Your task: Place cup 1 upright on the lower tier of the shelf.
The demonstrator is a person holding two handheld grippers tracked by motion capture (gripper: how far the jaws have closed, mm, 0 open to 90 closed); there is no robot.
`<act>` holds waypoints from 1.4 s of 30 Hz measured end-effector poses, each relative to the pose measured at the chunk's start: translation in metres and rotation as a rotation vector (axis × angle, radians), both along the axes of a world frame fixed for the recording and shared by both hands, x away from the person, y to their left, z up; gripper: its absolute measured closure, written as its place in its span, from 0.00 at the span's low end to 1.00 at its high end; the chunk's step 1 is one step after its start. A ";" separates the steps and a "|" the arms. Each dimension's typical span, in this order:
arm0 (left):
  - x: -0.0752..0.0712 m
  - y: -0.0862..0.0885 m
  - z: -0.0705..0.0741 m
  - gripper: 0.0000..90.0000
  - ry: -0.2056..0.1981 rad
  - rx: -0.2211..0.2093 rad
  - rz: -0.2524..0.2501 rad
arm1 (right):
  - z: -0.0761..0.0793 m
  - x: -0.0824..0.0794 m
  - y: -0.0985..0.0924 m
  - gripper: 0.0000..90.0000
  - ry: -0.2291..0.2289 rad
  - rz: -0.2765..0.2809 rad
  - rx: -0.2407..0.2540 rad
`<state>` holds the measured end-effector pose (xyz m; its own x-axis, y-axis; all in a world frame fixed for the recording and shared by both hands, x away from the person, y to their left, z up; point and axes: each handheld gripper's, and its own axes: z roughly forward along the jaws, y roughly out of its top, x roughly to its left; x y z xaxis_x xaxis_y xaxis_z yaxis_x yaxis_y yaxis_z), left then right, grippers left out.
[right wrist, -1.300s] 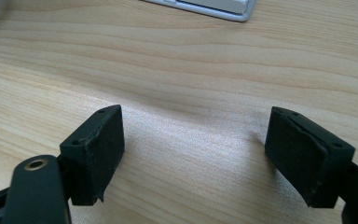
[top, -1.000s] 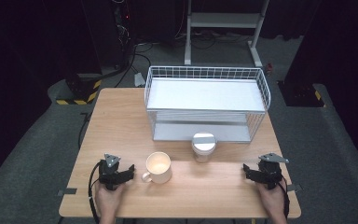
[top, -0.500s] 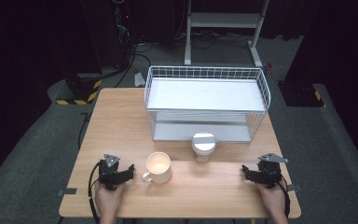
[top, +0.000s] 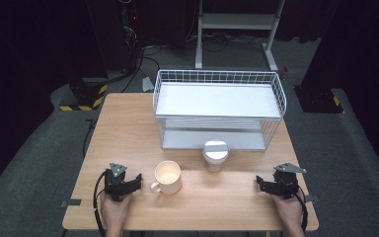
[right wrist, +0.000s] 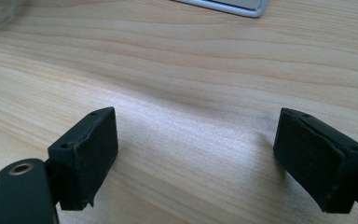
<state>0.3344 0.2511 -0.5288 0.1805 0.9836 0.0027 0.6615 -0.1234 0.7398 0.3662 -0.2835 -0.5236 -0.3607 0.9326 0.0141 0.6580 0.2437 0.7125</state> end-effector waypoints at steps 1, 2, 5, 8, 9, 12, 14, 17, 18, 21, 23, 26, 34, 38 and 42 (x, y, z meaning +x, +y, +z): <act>0.000 0.000 0.000 0.23 0.000 0.000 0.000 | 0.000 0.000 0.000 0.16 0.000 0.000 0.000; 0.000 0.000 0.000 0.23 0.000 0.000 0.000 | 0.000 -0.002 -0.001 0.16 0.000 0.010 0.014; 0.000 0.000 0.000 0.23 0.000 0.000 0.001 | 0.001 -0.004 0.000 0.16 -0.006 0.015 0.024; 0.000 0.000 0.000 0.23 0.000 0.000 0.000 | 0.001 -0.005 0.000 0.15 -0.010 0.021 0.028; 0.000 0.000 0.000 0.23 0.000 0.000 0.001 | 0.001 -0.007 0.002 0.15 -0.015 0.027 0.035; 0.000 0.000 0.000 0.23 0.000 0.000 0.001 | 0.001 -0.011 0.005 0.16 -0.023 0.038 0.040; 0.000 0.000 0.000 0.23 0.000 0.000 0.001 | 0.001 -0.012 0.006 0.16 -0.027 0.044 0.041; 0.000 0.000 0.000 0.23 0.000 0.000 0.001 | 0.001 -0.015 0.010 0.16 -0.036 0.057 0.044; 0.000 0.000 0.000 0.23 0.001 0.000 0.001 | 0.002 -0.017 0.013 0.16 -0.039 0.071 0.046; 0.000 0.000 0.000 0.23 0.001 0.000 0.003 | 0.002 -0.019 0.017 0.16 -0.043 0.084 0.047; 0.000 0.000 0.000 0.23 0.000 0.001 0.003 | 0.002 -0.020 0.020 0.16 -0.044 0.099 0.045; 0.000 0.000 0.000 0.23 0.001 0.001 0.003 | 0.002 -0.022 0.023 0.16 -0.042 0.101 0.050; 0.000 0.000 0.000 0.23 0.001 0.000 0.003 | 0.005 -0.026 0.037 0.16 -0.050 0.144 0.051; 0.000 0.000 0.000 0.23 -0.002 -0.005 0.006 | 0.006 -0.026 0.043 0.16 -0.053 0.166 0.049; 0.000 0.000 0.000 0.23 -0.002 -0.004 0.006 | 0.007 -0.027 0.051 0.16 -0.052 0.192 0.060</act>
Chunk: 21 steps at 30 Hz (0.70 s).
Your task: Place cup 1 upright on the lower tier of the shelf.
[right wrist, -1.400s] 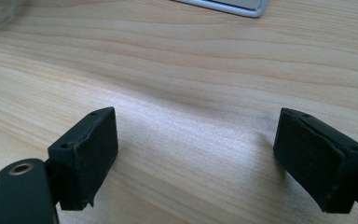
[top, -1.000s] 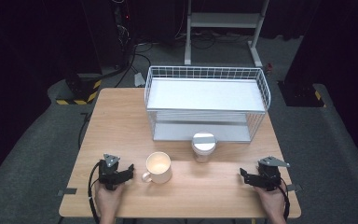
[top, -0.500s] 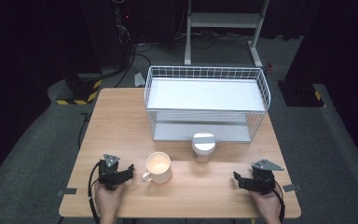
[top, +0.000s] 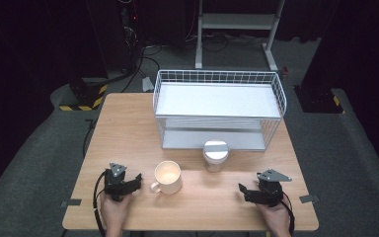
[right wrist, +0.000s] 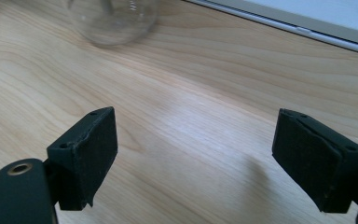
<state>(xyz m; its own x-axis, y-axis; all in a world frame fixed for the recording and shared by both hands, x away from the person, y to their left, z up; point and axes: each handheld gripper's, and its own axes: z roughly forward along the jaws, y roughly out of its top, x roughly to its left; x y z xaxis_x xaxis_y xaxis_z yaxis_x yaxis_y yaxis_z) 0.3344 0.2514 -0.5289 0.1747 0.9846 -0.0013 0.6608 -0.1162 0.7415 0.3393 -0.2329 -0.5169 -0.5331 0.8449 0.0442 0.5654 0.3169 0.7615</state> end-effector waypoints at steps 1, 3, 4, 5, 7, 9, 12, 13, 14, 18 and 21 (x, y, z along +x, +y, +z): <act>0.000 0.000 0.000 0.23 0.000 0.000 0.000 | 0.001 0.000 0.004 0.16 0.005 0.014 0.000; 0.000 0.000 0.000 0.23 0.000 -0.001 0.000 | 0.001 0.000 0.010 0.16 0.004 0.028 -0.002; 0.000 0.000 0.000 0.23 0.000 -0.001 0.000 | 0.001 0.000 0.010 0.16 0.004 0.028 -0.002; 0.000 0.000 0.000 0.23 0.000 -0.001 0.000 | 0.002 0.000 0.014 0.16 -0.002 0.045 -0.004; 0.000 0.000 0.000 0.23 0.000 0.000 0.000 | 0.004 0.000 0.019 0.16 -0.002 0.057 0.001; 0.000 0.000 0.000 0.23 -0.002 0.001 0.000 | 0.005 0.001 0.024 0.16 -0.006 0.070 0.002; 0.000 0.000 0.000 0.23 -0.002 0.000 0.000 | 0.005 0.001 0.028 0.16 -0.002 0.077 0.010; 0.000 0.000 0.000 0.23 -0.002 0.000 0.000 | 0.005 0.001 0.029 0.16 -0.005 0.083 0.009; 0.000 0.000 0.000 0.23 -0.002 0.001 0.000 | 0.005 0.002 0.032 0.16 -0.010 0.091 0.005; 0.000 0.001 0.000 0.23 0.001 0.003 -0.002 | 0.006 0.003 0.039 0.16 -0.008 0.101 0.008; 0.000 0.001 0.000 0.23 0.001 0.002 -0.002 | 0.008 0.006 0.045 0.16 -0.022 0.116 0.006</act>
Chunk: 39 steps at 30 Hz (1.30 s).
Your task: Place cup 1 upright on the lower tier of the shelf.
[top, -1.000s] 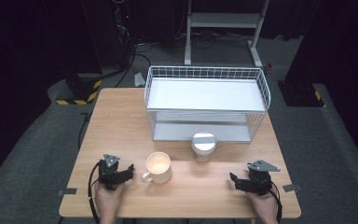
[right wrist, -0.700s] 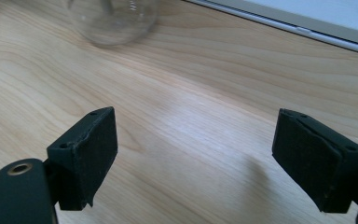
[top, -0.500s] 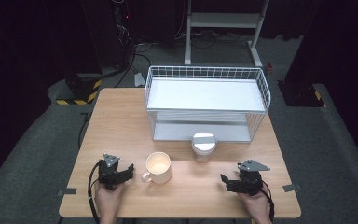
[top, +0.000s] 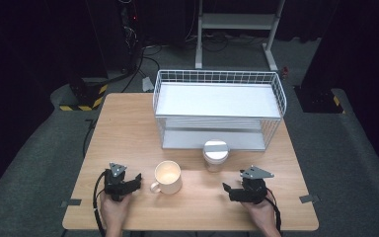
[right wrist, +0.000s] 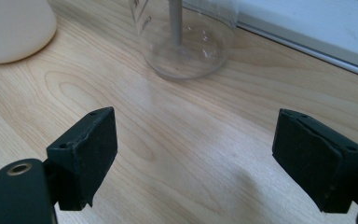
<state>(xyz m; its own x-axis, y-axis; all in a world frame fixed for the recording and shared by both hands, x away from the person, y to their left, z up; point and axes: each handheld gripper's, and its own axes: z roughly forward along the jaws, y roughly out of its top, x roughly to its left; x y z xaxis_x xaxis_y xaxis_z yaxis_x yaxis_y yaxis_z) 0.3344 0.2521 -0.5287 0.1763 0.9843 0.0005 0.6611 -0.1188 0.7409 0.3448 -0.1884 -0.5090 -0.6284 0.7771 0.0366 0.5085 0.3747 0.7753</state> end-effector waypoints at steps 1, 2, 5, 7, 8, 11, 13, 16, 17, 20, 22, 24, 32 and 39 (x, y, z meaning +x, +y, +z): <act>0.000 0.000 0.000 0.23 0.000 0.000 0.000 | 0.000 0.000 0.000 0.16 0.000 0.000 0.000; 0.000 0.000 0.000 0.23 0.000 0.000 0.000 | 0.001 0.001 0.003 0.16 0.000 0.003 0.006; 0.000 0.000 0.000 0.23 0.000 -0.001 0.000 | 0.001 0.004 0.007 0.15 0.001 0.009 0.002; 0.000 0.000 0.000 0.23 0.000 -0.002 0.001 | 0.002 0.005 0.009 0.15 0.001 0.011 0.004; 0.000 0.000 0.000 0.23 0.000 -0.004 0.002 | 0.003 0.007 0.011 0.15 -0.003 0.015 0.004; 0.000 0.000 0.000 0.23 0.000 -0.004 0.001 | 0.004 0.009 0.014 0.15 -0.003 0.014 0.008; 0.000 0.000 0.000 0.23 -0.001 -0.004 0.001 | 0.005 0.011 0.016 0.15 -0.004 0.018 0.009; 0.000 0.000 0.000 0.23 0.001 -0.005 0.001 | 0.006 0.013 0.018 0.15 -0.006 0.019 0.015; 0.000 0.000 0.000 0.23 0.001 -0.006 0.001 | 0.005 0.014 0.018 0.15 -0.008 0.020 0.015; 0.000 0.000 0.000 0.23 0.001 -0.009 0.002 | 0.005 0.018 0.022 0.15 0.002 0.018 0.015; 0.000 0.001 0.000 0.23 0.001 -0.008 0.001 | 0.006 0.020 0.024 0.15 -0.003 0.022 0.017; 0.000 0.000 0.000 0.23 -0.001 -0.010 0.003 | 0.007 0.020 0.025 0.15 -0.002 0.020 0.018; 0.000 0.000 0.000 0.23 -0.003 -0.012 0.004 | 0.012 0.031 0.032 0.14 -0.013 0.032 -0.006; 0.000 0.000 0.000 0.23 -0.002 0.001 0.003 | 0.014 0.039 0.036 0.14 -0.011 0.028 0.002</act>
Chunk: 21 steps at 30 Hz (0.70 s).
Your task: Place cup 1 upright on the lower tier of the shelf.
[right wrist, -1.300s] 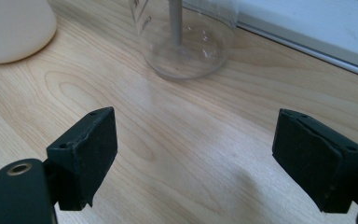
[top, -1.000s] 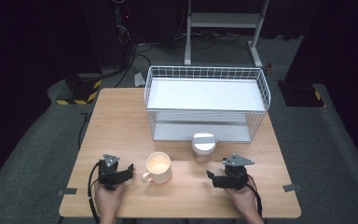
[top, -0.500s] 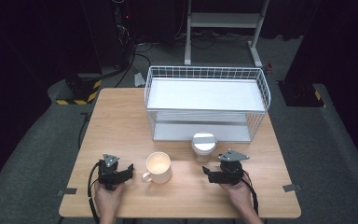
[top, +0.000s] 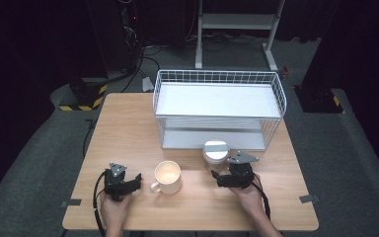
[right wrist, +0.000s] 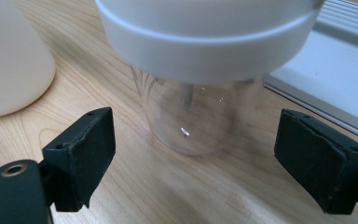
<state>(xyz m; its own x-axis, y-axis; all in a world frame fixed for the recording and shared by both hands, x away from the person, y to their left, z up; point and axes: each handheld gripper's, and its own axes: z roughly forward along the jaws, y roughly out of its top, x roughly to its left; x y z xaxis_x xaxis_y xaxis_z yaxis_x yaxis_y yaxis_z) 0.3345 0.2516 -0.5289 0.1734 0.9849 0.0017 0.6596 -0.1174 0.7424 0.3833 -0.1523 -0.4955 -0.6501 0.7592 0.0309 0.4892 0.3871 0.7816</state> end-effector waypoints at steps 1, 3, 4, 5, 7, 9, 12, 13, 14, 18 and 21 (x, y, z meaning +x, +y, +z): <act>0.000 0.000 0.000 0.23 0.001 -0.001 0.001 | 0.000 0.000 0.000 0.14 0.000 0.000 0.000; 0.000 0.000 0.000 0.23 0.000 0.000 0.000 | 0.000 0.002 0.002 0.14 -0.003 -0.002 0.010; 0.000 0.000 0.000 0.23 0.000 -0.001 0.000 | 0.000 0.003 0.003 0.14 -0.004 -0.002 0.009; 0.000 0.000 0.000 0.23 0.000 0.000 0.000 | -0.001 0.006 0.005 0.13 0.005 -0.004 0.010; 0.000 0.000 0.000 0.23 0.001 -0.001 0.001 | -0.001 0.008 0.005 0.13 0.005 -0.003 0.013; 0.000 0.000 0.000 0.23 0.000 0.000 0.000 | -0.001 0.009 0.006 0.13 0.008 -0.007 0.017; 0.000 0.000 0.000 0.23 0.002 -0.001 0.001 | -0.002 0.012 0.008 0.13 0.017 -0.021 0.033; 0.000 0.000 0.000 0.23 0.001 -0.001 0.001 | -0.002 0.013 0.008 0.13 0.020 -0.026 0.036; 0.000 0.000 0.000 0.23 0.001 -0.001 0.001 | -0.002 0.013 0.008 0.13 0.020 -0.026 0.036; 0.000 0.000 0.000 0.23 0.001 -0.001 0.001 | -0.004 0.018 0.011 0.13 0.009 -0.016 0.031; 0.000 -0.001 0.000 0.23 0.001 -0.001 0.002 | -0.006 0.019 0.016 0.13 -0.002 -0.019 -0.009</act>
